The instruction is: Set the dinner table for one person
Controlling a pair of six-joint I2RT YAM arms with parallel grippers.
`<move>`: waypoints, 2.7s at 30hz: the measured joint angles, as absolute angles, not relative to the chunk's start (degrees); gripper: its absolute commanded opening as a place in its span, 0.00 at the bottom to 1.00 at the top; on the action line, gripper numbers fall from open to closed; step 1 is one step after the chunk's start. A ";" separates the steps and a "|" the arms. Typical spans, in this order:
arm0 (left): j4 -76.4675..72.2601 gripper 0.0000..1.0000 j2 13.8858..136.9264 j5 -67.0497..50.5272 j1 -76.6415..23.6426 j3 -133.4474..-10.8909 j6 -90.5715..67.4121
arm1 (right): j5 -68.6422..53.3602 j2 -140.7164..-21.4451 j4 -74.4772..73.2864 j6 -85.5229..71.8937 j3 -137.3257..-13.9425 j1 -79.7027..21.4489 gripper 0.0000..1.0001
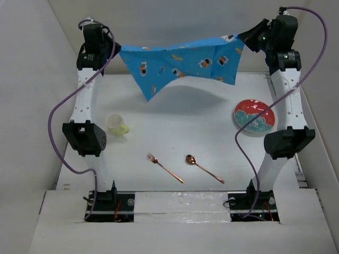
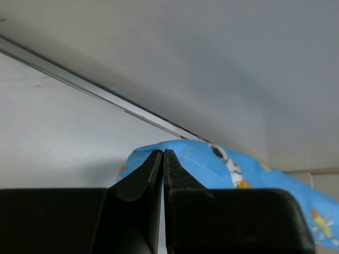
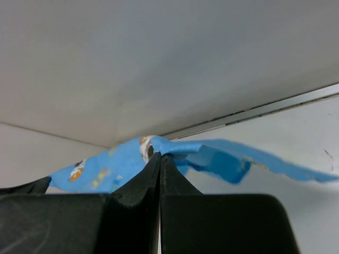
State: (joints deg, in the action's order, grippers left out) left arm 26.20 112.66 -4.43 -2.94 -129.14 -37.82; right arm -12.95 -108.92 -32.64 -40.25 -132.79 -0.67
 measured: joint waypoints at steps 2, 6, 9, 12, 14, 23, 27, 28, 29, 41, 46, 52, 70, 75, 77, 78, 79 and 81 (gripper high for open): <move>23.77 0.00 108.47 -4.69 -1.96 -122.21 -37.76 | -13.50 -103.92 -30.20 -39.62 -125.60 -0.40 0.00; 16.84 0.00 95.70 -6.07 -1.67 -99.98 -37.28 | -14.00 -89.80 -23.22 -38.74 -100.14 -0.36 0.00; 13.04 0.00 90.15 -7.09 -1.69 -86.46 -36.64 | -14.94 -85.27 -20.36 -38.76 -84.79 -0.36 0.00; 9.91 0.00 89.19 -7.33 -1.76 -75.07 -35.86 | -15.55 -86.83 -19.05 -38.57 -73.87 -0.47 0.00; 9.87 0.00 89.95 -7.03 -1.96 -69.23 -35.09 | -15.57 -89.80 -19.99 -38.13 -70.32 -0.47 0.00; 10.50 0.00 92.40 -4.84 -4.36 -63.22 -30.70 | -15.44 -92.66 -21.32 -35.79 -63.77 -0.47 0.00; 10.72 0.00 92.14 -4.29 -4.40 -61.60 -28.45 | -14.98 -89.69 -21.17 -35.00 -60.10 -0.47 0.00; 11.27 0.00 91.94 -4.29 -4.40 -61.34 -27.83 | -14.90 -88.88 -21.30 -34.79 -59.09 -0.47 0.00; 11.92 0.00 91.74 -4.32 -4.40 -61.21 -27.31 | -14.76 -88.27 -21.45 -34.61 -58.28 -0.47 0.00; 16.86 0.00 87.70 -6.74 -4.40 -61.10 -22.13 | -13.50 -82.74 -24.25 -32.82 -55.33 -0.45 0.00; 18.57 0.00 87.44 -7.18 -4.40 -60.53 -20.78 | -13.30 -82.39 -26.04 -32.32 -54.57 -0.45 0.00; 21.17 0.00 86.91 -9.91 -4.40 -59.68 -19.33 | -12.80 -81.30 -29.06 -31.77 -52.75 -0.45 0.00; 24.43 0.42 83.11 -16.62 -4.40 -57.87 -17.82 | -10.79 -81.10 -32.99 -30.85 -51.11 -0.45 0.38; 25.58 0.40 83.07 -18.20 -4.40 -59.59 -17.87 | -10.11 -80.73 -34.68 -30.92 -51.79 0.14 0.46; 25.63 0.36 83.07 -19.11 -4.40 -60.93 -18.04 | -10.13 -80.05 -35.48 -31.09 -52.80 0.73 0.48; 25.56 0.33 83.07 -19.70 -4.40 -61.67 -18.13 | -10.13 -79.42 -35.59 -31.24 -53.39 1.13 0.48; 25.41 0.28 83.05 -20.78 -4.38 -62.43 -18.39 | -10.11 -78.63 -35.53 -31.51 -53.98 1.67 0.46; 24.75 0.18 83.02 -23.40 -4.38 -64.03 -19.07 | -10.11 -76.23 -34.87 -32.01 -54.57 3.42 0.00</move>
